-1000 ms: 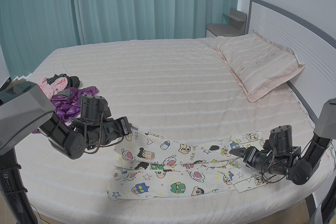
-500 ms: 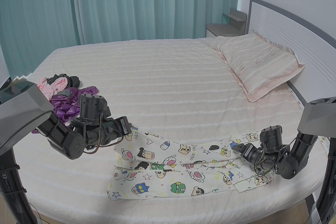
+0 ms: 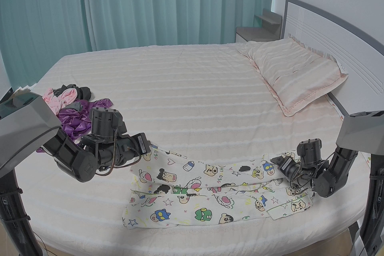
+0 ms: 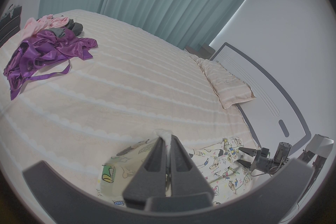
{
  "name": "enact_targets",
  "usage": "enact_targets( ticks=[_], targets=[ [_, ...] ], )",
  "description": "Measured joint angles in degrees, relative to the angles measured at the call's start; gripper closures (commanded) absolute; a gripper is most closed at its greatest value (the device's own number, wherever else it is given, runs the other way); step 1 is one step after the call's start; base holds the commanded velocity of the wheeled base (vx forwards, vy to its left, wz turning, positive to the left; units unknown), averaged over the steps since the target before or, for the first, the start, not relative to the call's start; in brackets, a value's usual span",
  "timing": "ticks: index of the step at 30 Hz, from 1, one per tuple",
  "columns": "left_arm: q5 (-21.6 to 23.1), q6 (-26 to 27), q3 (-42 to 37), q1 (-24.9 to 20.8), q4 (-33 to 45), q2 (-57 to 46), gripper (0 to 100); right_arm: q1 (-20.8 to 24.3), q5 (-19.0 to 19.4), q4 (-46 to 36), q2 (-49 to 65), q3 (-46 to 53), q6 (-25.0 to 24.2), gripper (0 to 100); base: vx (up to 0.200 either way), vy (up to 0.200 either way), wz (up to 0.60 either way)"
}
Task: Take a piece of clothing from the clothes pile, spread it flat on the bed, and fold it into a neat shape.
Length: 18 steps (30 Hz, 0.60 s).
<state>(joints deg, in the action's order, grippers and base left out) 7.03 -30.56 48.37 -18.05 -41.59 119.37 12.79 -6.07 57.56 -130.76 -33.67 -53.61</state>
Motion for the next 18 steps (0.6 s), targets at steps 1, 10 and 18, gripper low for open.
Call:
enact_targets(
  ticks=[1,10,18],
  targets=[
    [0.0,0.0,0.1,0.0,0.0,0.0,100,0.0,-0.1,0.0,-0.1,-0.2,0.0,100,0.000,0.000,0.00],
    [0.0,0.0,1.4,0.7,0.0,0.3,100,-0.3,-0.3,0.2,1.0,0.2,0.0,100,0.000,0.000,0.00],
    [-0.7,0.1,4.0,2.3,0.0,1.4,100,-0.5,-0.2,0.6,3.9,0.6,-1.6,100,0.000,0.000,0.00]
  ],
)
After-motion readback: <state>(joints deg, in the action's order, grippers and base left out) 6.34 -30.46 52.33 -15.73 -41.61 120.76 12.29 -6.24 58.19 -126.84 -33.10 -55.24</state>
